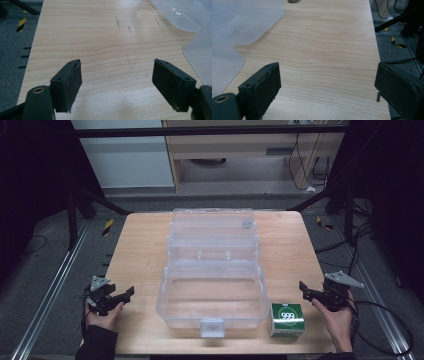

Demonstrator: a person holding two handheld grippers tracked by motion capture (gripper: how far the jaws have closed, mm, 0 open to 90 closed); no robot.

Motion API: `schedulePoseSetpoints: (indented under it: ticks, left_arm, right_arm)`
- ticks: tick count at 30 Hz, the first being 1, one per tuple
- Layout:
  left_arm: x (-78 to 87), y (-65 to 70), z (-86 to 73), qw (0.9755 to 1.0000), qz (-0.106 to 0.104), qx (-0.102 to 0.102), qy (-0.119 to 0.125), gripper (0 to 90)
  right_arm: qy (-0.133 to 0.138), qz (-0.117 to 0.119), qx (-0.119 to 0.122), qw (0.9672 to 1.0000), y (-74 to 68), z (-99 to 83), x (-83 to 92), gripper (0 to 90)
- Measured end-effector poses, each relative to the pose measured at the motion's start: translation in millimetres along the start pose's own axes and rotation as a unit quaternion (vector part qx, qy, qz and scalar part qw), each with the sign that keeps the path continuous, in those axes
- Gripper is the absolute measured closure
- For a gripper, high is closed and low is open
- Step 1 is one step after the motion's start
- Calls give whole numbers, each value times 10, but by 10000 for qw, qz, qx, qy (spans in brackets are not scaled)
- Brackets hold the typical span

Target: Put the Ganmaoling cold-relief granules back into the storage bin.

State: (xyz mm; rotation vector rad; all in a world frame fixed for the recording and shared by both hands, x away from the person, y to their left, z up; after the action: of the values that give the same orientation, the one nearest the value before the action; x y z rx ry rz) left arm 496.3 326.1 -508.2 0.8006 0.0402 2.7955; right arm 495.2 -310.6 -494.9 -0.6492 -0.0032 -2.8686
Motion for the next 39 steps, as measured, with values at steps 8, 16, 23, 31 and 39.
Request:
schedulePoseSetpoints:
  ticks: [8,16,23,31,39]
  left_arm:
    - [13,25,5,10000,-29,-35,-13,234]
    - [-2,62,2,9999,-44,-95,-59,233]
    - [-15,76,-11,9998,-70,-140,-126,232]
    - [-24,84,-28,9997,-86,-159,-178,228]
    - [-37,92,-41,9995,-106,-189,-226,227]
  right_arm:
    - [-15,157,204,9997,-66,88,68,75]
    - [69,390,473,9981,-172,286,167,77]
    - [197,634,731,9951,-307,532,262,65]
    - [-13,1144,1285,9851,-566,704,308,54]
    - [-249,1446,1767,9733,-713,785,383,45]
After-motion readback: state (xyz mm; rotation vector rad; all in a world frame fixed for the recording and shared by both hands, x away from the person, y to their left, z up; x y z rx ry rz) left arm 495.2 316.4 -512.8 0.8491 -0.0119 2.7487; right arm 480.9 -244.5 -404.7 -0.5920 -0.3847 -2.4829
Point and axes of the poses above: each handheld gripper's, and its own axes: x roughly backward along the jaws, z roughly out of its top, y roughly to its right, the point moved 6 cm from there along -x, roughly forward along the jaws, and after that the axes turned 6 degrees about y, right-handed, at the moved point
